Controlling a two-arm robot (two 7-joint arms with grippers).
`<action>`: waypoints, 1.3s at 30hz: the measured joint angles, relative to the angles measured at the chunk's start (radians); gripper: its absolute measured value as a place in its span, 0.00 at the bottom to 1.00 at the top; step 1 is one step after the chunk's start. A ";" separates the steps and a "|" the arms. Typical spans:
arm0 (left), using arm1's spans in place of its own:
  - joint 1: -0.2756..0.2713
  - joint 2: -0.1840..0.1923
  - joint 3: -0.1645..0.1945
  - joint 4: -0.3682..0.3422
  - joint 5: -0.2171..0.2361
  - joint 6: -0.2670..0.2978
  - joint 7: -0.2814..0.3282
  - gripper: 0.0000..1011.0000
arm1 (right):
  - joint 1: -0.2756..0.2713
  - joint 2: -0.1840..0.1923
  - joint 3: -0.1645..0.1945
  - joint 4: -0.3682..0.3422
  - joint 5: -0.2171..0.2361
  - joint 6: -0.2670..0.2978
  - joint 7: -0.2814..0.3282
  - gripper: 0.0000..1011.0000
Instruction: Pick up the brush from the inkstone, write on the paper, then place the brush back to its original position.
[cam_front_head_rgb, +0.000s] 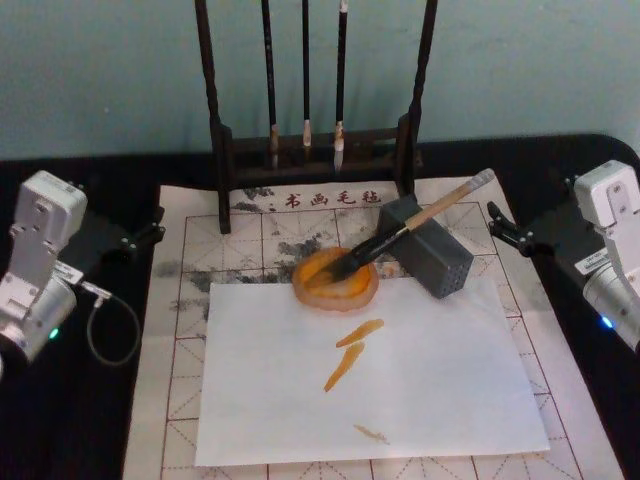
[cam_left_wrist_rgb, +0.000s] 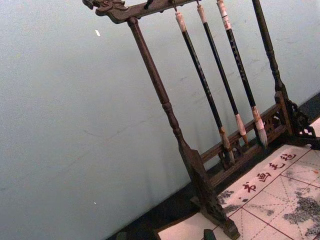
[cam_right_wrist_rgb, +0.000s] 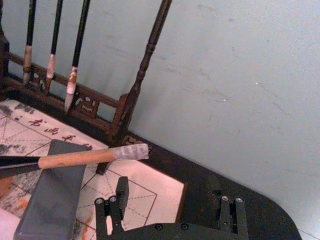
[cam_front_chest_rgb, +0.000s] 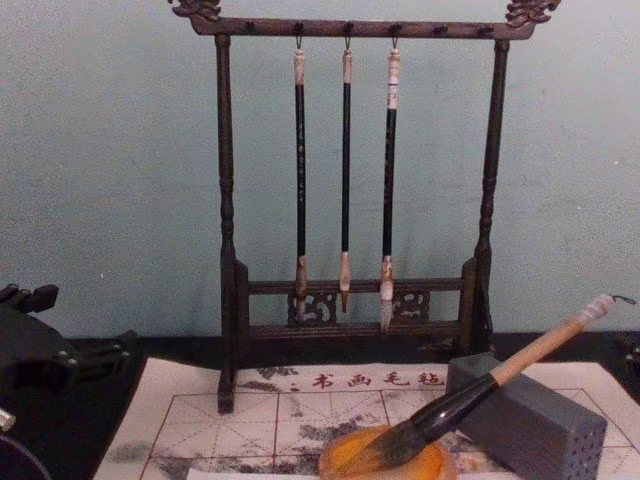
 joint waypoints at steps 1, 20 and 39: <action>0.000 0.000 0.000 0.000 0.000 0.000 0.000 0.99 | -0.001 -0.002 0.004 0.000 0.001 -0.001 0.001 0.99; 0.000 0.000 0.000 0.000 0.000 0.000 0.000 0.99 | -0.110 -0.038 0.169 -0.081 0.323 0.057 0.203 0.99; 0.000 0.000 0.000 0.000 0.000 0.000 0.000 0.99 | -0.103 -0.150 0.251 -0.072 0.683 0.331 0.304 0.99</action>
